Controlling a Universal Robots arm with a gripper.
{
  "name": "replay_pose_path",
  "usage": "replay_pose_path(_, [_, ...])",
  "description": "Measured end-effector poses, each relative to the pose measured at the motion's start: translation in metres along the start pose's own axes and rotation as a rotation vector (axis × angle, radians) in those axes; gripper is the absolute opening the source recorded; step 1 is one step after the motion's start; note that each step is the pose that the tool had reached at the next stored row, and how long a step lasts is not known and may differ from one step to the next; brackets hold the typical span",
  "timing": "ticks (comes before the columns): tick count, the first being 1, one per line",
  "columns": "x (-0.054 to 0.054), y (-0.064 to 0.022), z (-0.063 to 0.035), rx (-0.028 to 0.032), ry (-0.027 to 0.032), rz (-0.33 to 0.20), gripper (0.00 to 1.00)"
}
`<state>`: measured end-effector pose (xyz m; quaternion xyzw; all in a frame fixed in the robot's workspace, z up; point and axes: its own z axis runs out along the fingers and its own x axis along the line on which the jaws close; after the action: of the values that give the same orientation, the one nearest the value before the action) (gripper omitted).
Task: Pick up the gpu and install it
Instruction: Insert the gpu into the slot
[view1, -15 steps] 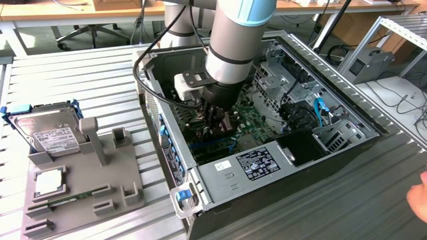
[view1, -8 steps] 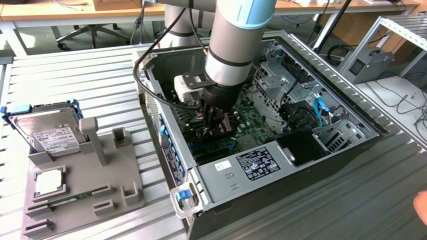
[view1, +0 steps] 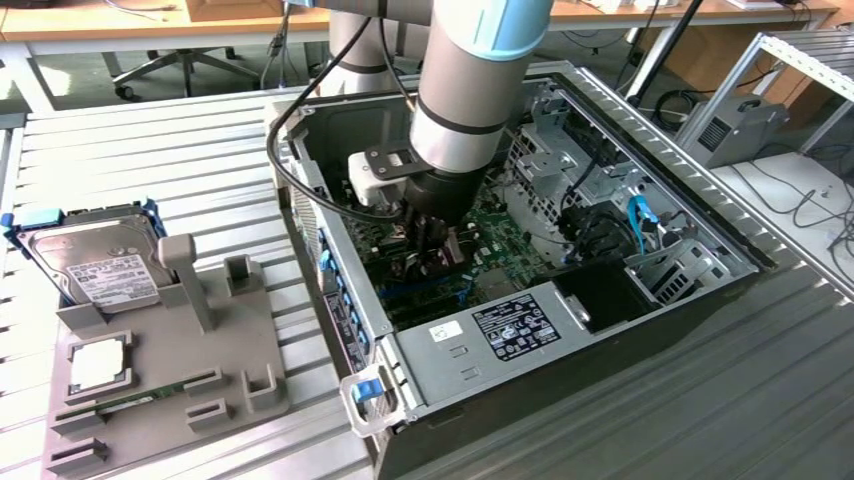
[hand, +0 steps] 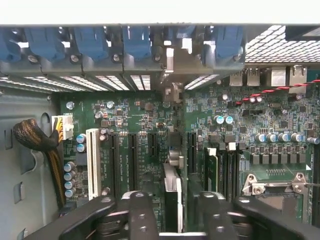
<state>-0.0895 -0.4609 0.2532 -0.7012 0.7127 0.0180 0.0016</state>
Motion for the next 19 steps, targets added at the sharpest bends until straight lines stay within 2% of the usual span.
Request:
replay_pose_path(5, [0.000,0.0001,-0.0024,0.0002,0.0002,0.000,0.40])
replay_pose_path(11, [-0.001,0.0008,-0.0310,0.0021,0.0001,0.000,0.40])
replay_pose_path(12, [-0.002,-0.0131,-0.0379,-0.0141,0.0000,0.001,0.25])
replay_pose_path(13, [-0.002,-0.0210,-0.0380,-0.0244,0.0001,0.001,0.11])
replay_pose_path(14, [-0.002,-0.0274,-0.0381,-0.0327,0.0000,0.001,0.11])
replay_pose_path(15, [-0.002,-0.0320,-0.0382,-0.0382,0.0000,0.001,0.11])
replay_pose_path(17, [-0.002,-0.0357,-0.0383,-0.0414,0.0001,0.000,0.11])
replay_pose_path(19, [-0.002,-0.0357,-0.0383,-0.0415,0.0003,0.001,0.11])
